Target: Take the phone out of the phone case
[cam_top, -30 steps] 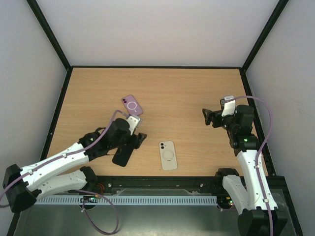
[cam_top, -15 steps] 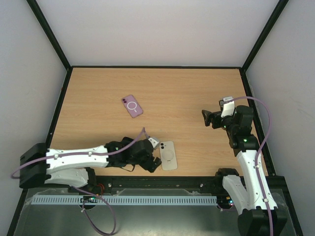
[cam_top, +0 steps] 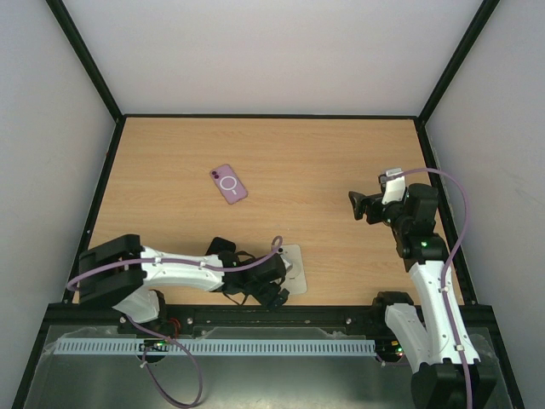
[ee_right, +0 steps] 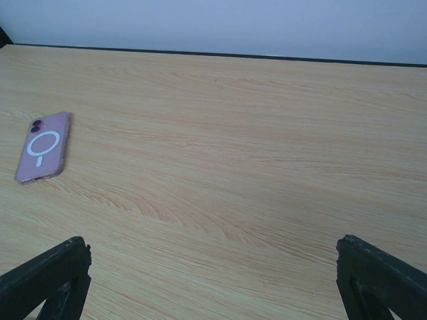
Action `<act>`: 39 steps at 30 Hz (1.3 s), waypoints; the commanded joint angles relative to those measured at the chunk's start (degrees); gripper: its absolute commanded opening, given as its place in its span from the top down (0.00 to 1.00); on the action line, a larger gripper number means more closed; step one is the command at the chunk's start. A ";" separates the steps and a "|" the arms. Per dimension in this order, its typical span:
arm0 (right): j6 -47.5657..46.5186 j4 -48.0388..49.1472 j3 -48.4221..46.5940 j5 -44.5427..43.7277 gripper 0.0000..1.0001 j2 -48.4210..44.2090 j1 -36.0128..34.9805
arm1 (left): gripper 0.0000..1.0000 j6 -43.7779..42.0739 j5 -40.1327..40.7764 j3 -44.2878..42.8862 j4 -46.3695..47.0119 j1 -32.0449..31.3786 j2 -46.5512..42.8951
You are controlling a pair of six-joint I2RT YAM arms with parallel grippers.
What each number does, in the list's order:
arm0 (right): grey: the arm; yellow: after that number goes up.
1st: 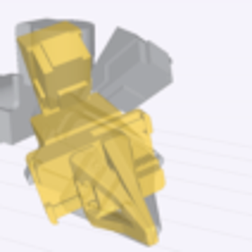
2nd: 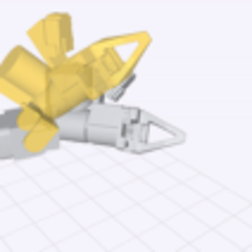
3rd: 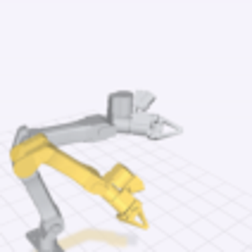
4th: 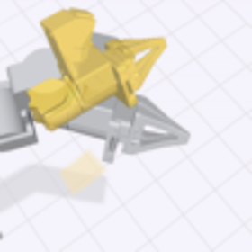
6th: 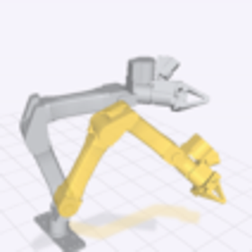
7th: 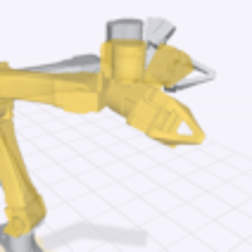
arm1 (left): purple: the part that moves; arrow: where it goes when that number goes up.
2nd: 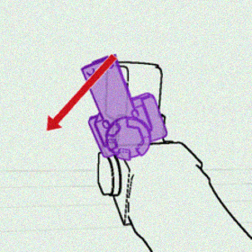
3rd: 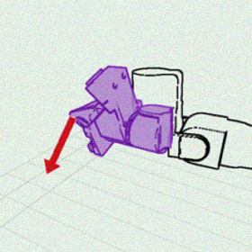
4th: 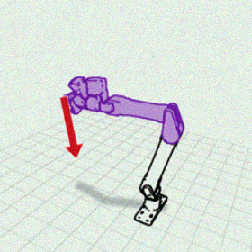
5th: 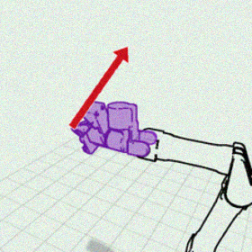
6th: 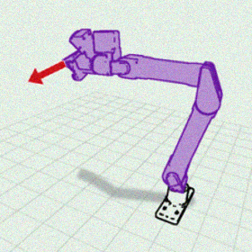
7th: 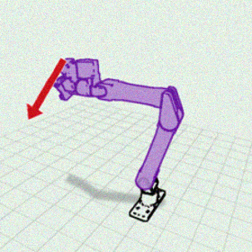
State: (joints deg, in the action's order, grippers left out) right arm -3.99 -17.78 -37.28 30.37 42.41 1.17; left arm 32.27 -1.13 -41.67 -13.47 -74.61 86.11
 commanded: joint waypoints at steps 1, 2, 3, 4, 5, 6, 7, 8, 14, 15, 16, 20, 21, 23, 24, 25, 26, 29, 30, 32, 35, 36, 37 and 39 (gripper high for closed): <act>-1.01 0.46 0.73 0.59 0.02 -0.33 0.24 | 0.07 -3.68 -3.83 -2.97 4.51 -0.36 4.08; -1.02 0.47 0.74 0.50 0.02 -0.36 0.24 | 0.08 -4.48 -4.62 -3.75 5.36 -0.36 5.18; -1.09 0.47 0.78 0.37 0.02 -0.40 0.24 | 0.10 -5.31 -5.21 -4.83 5.94 -0.34 6.46; -1.11 0.47 0.79 0.31 0.02 -0.40 0.24 | 0.11 -6.03 -5.76 -6.14 6.40 -0.36 7.71; -1.11 0.54 0.80 0.15 0.02 -0.40 0.24 | 0.11 -6.94 -6.26 -7.46 6.72 -0.36 9.03; -1.11 0.55 0.82 0.14 0.02 -0.40 0.24 | 0.12 -7.97 -6.55 -8.95 7.24 -0.30 10.47; -1.15 0.55 0.79 0.07 0.03 -0.45 0.24 | 0.12 -8.84 -6.67 -10.37 7.92 -0.21 11.60; -1.11 0.55 0.80 0.06 0.03 -0.39 0.24 | 0.12 -9.63 -6.65 -11.71 8.54 0.07 12.89; -1.10 0.81 0.63 -0.86 0.03 0.01 0.24 | 0.11 -7.96 -6.21 -16.17 13.39 3.35 16.15; -1.61 0.40 0.04 -1.31 0.02 0.53 0.21 | 0.10 -7.66 -4.80 -16.02 13.13 3.41 14.58; -2.74 -0.81 -0.89 -1.60 0.03 1.47 0.23 | 0.10 -7.56 -3.11 -15.64 12.25 3.46 12.00; -13.67 -10.44 -7.01 -1.53 0.02 8.18 0.05 | 0.02 -7.38 6.22 -12.85 5.72 4.60 -3.43; -15.35 -12.78 -8.56 -2.60 0.04 10.05 -0.25 | 0.01 -7.44 7.51 -12.67 3.46 5.65 -7.67; -18.56 -17.31 -11.28 -4.45 0.07 13.83 -1.58 | 0.00 -8.05 8.17 -13.63 -0.97 9.57 -13.89; -19.55 -19.66 -12.45 -5.07 0.08 15.88 -3.01 | 0.00 -8.82 8.13 -14.71 -3.14 12.16 -16.06; -20.30 -21.90 -13.24 -5.40 0.09 17.78 -4.88 | 0.00 -9.67 8.81 -15.88 -5.13 15.08 -17.54; -21.27 -24.41 -14.13 -5.03 0.10 19.90 -6.96 | 0.00 -10.84 10.03 -17.06 -6.65 17.99 -18.48; -20.86 -25.76 -15.90 -4.76 0.10 23.94 -11.72 | 0.00 -13.96 16.65 -19.49 -9.12 26.98 -18.61; -20.65 -26.06 -16.63 -5.47 0.09 25.14 -13.82 | 0.00 -14.70 18.94 -19.81 -9.08 29.72 -18.23; -20.75 -26.26 -16.94 -7.39 0.06 27.55 -18.89 | 0.00 -16.18 23.10 -18.61 -6.55 34.11 -18.12; -22.56 -24.60 -14.12 -13.14 0.02 30.13 -27.00 | 0.00 -17.96 28.39 -14.56 -0.89 40.68 -19.12; -23.96 -23.95 -12.62 -16.27 0.02 30.44 -30.33 | 0.00 -17.86 29.28 -13.23 0.53 42.57 -19.54; -25.70 -23.57 -11.04 -19.93 0.02 30.15 -33.43 | 0.00 -16.89 28.83 -12.15 1.53 45.10 -19.86; -28.45 -24.08 -9.39 -21.85 0.02 28.87 -38.37 | 0.00 -14.90 24.89 -10.94 2.22 50.32 -20.27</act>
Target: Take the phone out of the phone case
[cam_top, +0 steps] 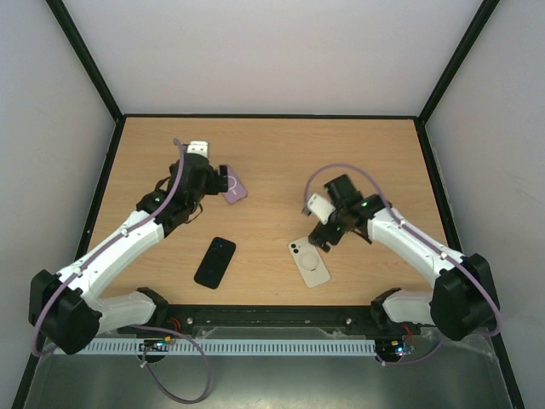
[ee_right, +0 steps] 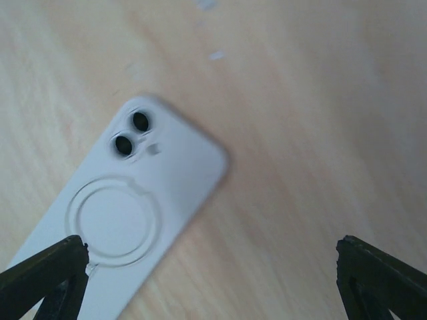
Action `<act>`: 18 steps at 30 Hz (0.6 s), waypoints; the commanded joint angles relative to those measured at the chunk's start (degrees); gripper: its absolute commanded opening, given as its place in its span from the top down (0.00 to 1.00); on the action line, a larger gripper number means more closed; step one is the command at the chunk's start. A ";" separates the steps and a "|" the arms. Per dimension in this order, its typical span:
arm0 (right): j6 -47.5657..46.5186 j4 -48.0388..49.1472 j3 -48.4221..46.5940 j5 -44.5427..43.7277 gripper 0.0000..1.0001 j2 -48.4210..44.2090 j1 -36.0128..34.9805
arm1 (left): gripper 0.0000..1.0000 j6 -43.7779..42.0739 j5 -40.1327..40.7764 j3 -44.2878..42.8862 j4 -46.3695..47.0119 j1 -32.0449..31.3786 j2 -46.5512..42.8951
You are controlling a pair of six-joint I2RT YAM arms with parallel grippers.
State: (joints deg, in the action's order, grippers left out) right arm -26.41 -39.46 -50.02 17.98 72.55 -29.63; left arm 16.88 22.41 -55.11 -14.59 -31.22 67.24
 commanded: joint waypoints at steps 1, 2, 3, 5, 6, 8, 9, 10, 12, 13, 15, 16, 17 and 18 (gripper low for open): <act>-7.38 -3.48 3.06 -8.06 0.02 -2.11 -8.45 | 0.00 1.20 -0.02 2.95 3.60 9.05 -1.55; -9.38 -5.26 2.58 -6.14 0.02 -3.32 -9.14 | 0.00 1.76 -0.75 3.30 3.91 10.43 -1.50; -10.91 -7.13 2.26 -4.18 0.03 -4.74 -9.79 | 0.00 2.11 -1.19 3.46 4.09 11.70 -1.31; -13.95 -10.34 2.26 -2.41 0.02 -7.40 -11.50 | 0.00 2.18 -1.74 3.39 4.06 12.58 -0.44; -15.00 -11.64 2.53 -2.63 0.02 -8.18 -12.26 | 0.00 2.09 -2.02 3.23 3.94 12.70 0.24; -15.56 -13.20 3.43 -4.96 0.02 -8.21 -13.82 | 0.00 2.12 -2.27 2.69 3.34 12.74 1.20; -15.48 -13.08 4.11 -6.11 0.02 -7.89 -14.60 | 0.00 2.05 -2.29 2.53 3.26 12.75 1.44; -15.43 -12.71 4.80 -7.07 0.02 -7.51 -15.31 | 0.00 1.91 -2.29 2.63 3.37 12.83 1.58; -15.09 -11.71 6.20 -8.50 0.03 -7.14 -16.71 | 0.00 1.84 -2.16 2.72 3.47 13.00 1.62; -14.62 -11.13 6.85 -9.36 0.03 -7.08 -17.75 | 0.00 1.84 -2.04 2.79 3.50 13.06 1.58; -13.48 -10.34 8.09 -11.56 0.03 -6.93 -21.19 | 0.00 1.72 -1.79 2.89 3.47 13.18 1.58; -12.82 -9.80 8.82 -13.18 0.02 -6.90 -22.28 | 0.00 1.75 -1.76 2.97 3.49 13.16 1.52; -12.22 -9.23 9.47 -14.80 0.02 -6.98 -23.85 | 0.00 1.73 -1.71 3.11 3.49 13.20 1.37; -11.76 -8.57 10.21 -16.22 0.03 -7.17 -25.76 | 0.00 1.70 -1.68 3.23 3.59 13.14 1.24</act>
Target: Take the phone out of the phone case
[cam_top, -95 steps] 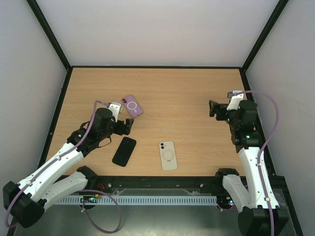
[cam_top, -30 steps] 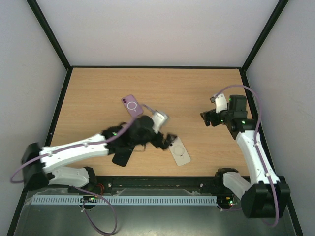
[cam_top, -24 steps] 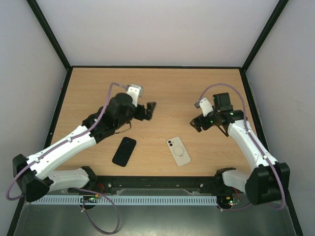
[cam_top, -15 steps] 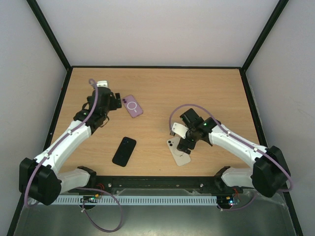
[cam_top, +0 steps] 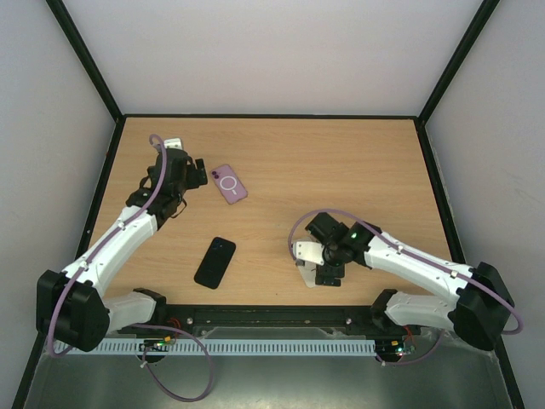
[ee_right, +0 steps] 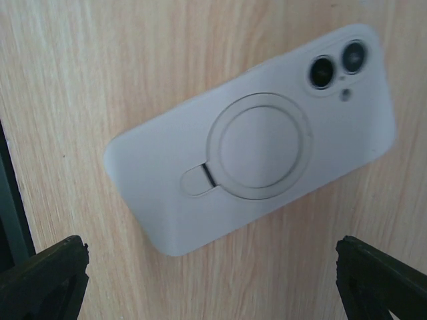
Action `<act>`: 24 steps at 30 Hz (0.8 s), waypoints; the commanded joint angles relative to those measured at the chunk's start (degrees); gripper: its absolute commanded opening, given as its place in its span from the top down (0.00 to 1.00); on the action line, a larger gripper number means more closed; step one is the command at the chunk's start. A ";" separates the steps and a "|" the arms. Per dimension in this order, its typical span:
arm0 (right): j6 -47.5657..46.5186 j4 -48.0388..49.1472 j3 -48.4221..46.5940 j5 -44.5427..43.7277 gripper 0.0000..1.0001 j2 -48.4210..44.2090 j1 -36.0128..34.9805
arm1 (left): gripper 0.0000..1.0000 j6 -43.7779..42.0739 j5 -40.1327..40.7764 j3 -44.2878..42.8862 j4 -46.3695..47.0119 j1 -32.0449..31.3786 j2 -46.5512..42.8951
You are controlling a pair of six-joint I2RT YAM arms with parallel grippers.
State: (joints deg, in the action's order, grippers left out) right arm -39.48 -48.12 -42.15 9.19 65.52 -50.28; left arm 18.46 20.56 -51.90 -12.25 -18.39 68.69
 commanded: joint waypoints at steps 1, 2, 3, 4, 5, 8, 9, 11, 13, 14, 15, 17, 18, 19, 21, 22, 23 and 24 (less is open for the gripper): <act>1.69 0.87 3.00 -8.65 0.02 -0.36 -6.16 | 0.00 0.08 0.08 0.04 1.34 0.37 -0.29; 1.88 1.75 3.57 -9.61 0.03 -0.51 -6.91 | 0.00 0.09 -0.23 -0.08 1.36 0.35 -0.38; 1.98 2.68 4.17 -10.57 0.02 -0.56 -7.36 | 0.00 0.09 -0.56 -0.19 1.35 0.32 -0.33; 2.08 3.47 4.63 -11.29 0.02 -0.50 -7.79 | 0.00 0.09 -0.82 -0.24 1.35 0.30 -0.33; 2.17 4.34 5.08 -12.06 0.02 -0.29 -7.95 | 0.00 0.04 -1.01 -0.28 1.36 0.37 -0.36; 2.22 7.34 6.90 -15.06 0.02 0.71 -8.08 | 0.00 0.09 -1.04 -0.12 1.26 0.35 -0.60; 2.33 9.18 7.54 -17.18 0.02 1.08 -8.08 | 0.00 0.09 -1.04 0.02 1.26 0.36 -0.66; 2.97 11.39 8.13 -20.40 0.02 2.18 -8.12 | 0.00 0.08 -1.20 0.17 1.42 0.33 -0.90; 3.37 11.22 7.31 -20.60 0.02 2.77 -8.09 | 0.00 0.02 -1.51 0.22 1.57 0.34 -1.00; 3.59 11.27 6.88 -20.26 0.02 2.66 -8.09 | 0.00 0.00 -1.73 0.14 1.61 0.36 -0.94; 3.63 11.18 6.56 -19.64 0.02 2.34 -8.12 | 0.00 0.00 -1.81 0.09 1.62 0.37 -0.92; 2.98 10.13 6.08 -17.03 0.03 1.55 -8.11 | 0.00 0.00 -1.98 0.04 1.51 0.38 -0.90; 2.48 9.08 5.81 -15.43 0.02 1.25 -8.08 | 0.00 0.00 -2.01 0.04 1.53 0.36 -0.85; 1.82 7.82 5.69 -13.64 0.03 1.06 -8.08 | 0.00 0.00 -2.01 0.11 1.53 0.37 -1.04; 0.61 5.69 5.79 -10.60 0.03 0.93 -8.11 | 0.00 -0.05 -2.01 0.13 1.53 0.36 -1.17; 0.29 4.92 5.77 -9.48 0.02 1.01 -8.15 | 0.00 -0.08 -1.95 0.16 1.53 0.36 -1.30; 0.13 4.44 5.69 -8.75 0.02 1.21 -8.15 | 0.00 -0.15 -1.86 0.16 1.53 0.37 -1.35; 0.26 4.53 5.75 -8.67 0.03 1.38 -8.12 | 0.00 -0.10 -1.77 0.20 1.53 0.30 -1.40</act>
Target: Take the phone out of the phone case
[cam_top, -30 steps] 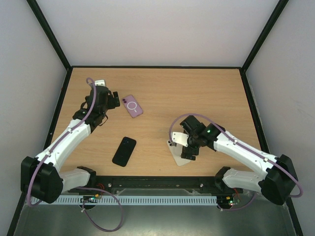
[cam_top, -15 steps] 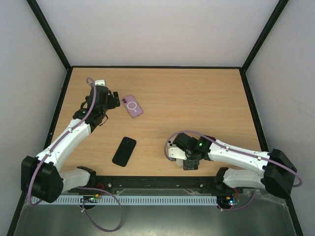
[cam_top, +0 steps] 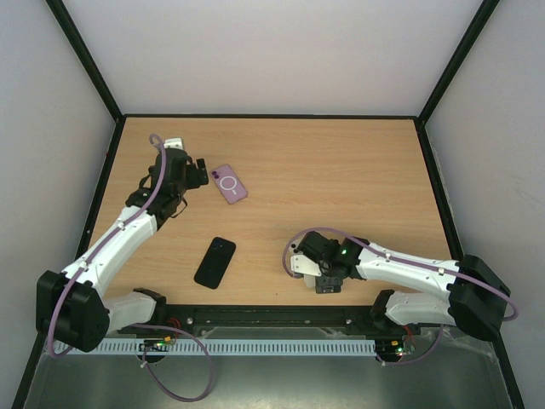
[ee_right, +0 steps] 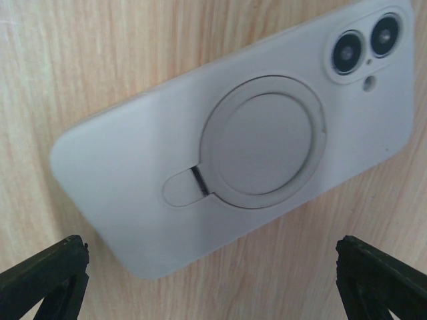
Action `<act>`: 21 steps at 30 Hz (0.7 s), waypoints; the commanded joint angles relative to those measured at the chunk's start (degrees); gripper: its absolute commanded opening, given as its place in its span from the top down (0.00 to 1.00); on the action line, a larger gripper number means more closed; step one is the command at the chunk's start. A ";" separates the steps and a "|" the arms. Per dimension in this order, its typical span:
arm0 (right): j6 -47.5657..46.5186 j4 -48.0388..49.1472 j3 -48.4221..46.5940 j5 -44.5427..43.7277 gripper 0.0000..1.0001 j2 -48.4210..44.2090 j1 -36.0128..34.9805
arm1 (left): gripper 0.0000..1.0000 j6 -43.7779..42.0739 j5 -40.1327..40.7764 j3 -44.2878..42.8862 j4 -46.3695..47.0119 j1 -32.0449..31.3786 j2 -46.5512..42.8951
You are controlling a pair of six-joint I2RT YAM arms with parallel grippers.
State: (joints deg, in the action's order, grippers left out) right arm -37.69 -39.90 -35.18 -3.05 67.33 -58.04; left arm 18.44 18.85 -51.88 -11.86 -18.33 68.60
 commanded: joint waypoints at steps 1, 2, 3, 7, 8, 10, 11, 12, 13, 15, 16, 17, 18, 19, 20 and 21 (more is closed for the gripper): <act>-1.24 -2.98 -1.02 2.97 0.02 -0.26 -0.33 | 0.00 -0.07 0.02 0.20 1.13 0.28 -1.29; -1.21 -2.28 -0.69 2.16 0.02 -0.03 -0.36 | 0.00 -0.13 0.00 0.20 1.18 0.23 -1.40; -1.38 -1.68 -0.19 1.11 0.03 0.32 -0.35 | 0.00 -0.15 -0.03 0.20 1.22 0.27 -1.43; -1.17 2.93 1.25 -3.07 0.03 1.81 -0.37 | 0.00 -0.16 -0.04 0.24 1.21 0.26 -1.35; -0.87 4.01 1.40 -4.40 0.02 2.39 -0.34 | 0.00 -0.16 -0.04 0.28 1.22 0.30 -1.34; -1.16 4.79 1.42 -5.74 0.02 3.04 -0.32 | 0.00 -0.20 -0.10 0.26 1.22 0.25 -1.36; -1.30 5.24 1.24 -6.33 0.03 3.07 -0.32 | 0.00 -0.24 -0.08 0.24 1.22 0.28 -1.43; -1.33 5.92 0.99 -7.21 0.03 3.07 -0.36 | 0.00 -0.24 -0.09 0.27 1.22 0.26 -1.46; -1.25 6.56 0.78 -8.21 0.03 2.95 -0.33 | 0.00 -0.24 -0.06 0.26 1.22 0.25 -1.52; -1.57 7.74 0.41 -10.19 0.03 2.38 -0.38 | 0.00 -0.24 -0.13 0.29 1.22 0.24 -1.56; -1.35 8.82 0.42 -11.55 0.03 2.03 -0.33 | 0.00 -0.24 -0.21 0.29 1.22 0.23 -1.58; -0.99 10.43 0.38 -13.65 0.03 1.69 -0.25 | 0.00 -0.18 -0.34 0.27 1.22 0.22 -1.65; -0.83 11.95 0.45 -16.16 0.02 1.35 -0.05 | 0.00 -0.19 -0.43 0.28 1.22 0.25 -1.66; -0.70 13.68 0.48 -17.55 0.03 1.05 0.59 | 0.00 -0.16 -0.48 0.27 1.22 0.30 -1.68; -0.46 15.94 -0.12 -18.36 0.02 1.04 1.72 | 0.00 -0.16 -0.55 0.28 1.22 0.29 -1.76; -0.19 17.04 -1.04 -18.06 0.02 1.35 3.86 | 0.00 -0.11 -0.64 0.24 1.22 0.25 -1.83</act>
State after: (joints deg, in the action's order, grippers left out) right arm -38.50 -33.50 -34.28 -12.51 69.93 -57.78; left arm 18.44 18.59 -51.88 -11.49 -18.33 68.23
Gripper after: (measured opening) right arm 0.975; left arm 0.998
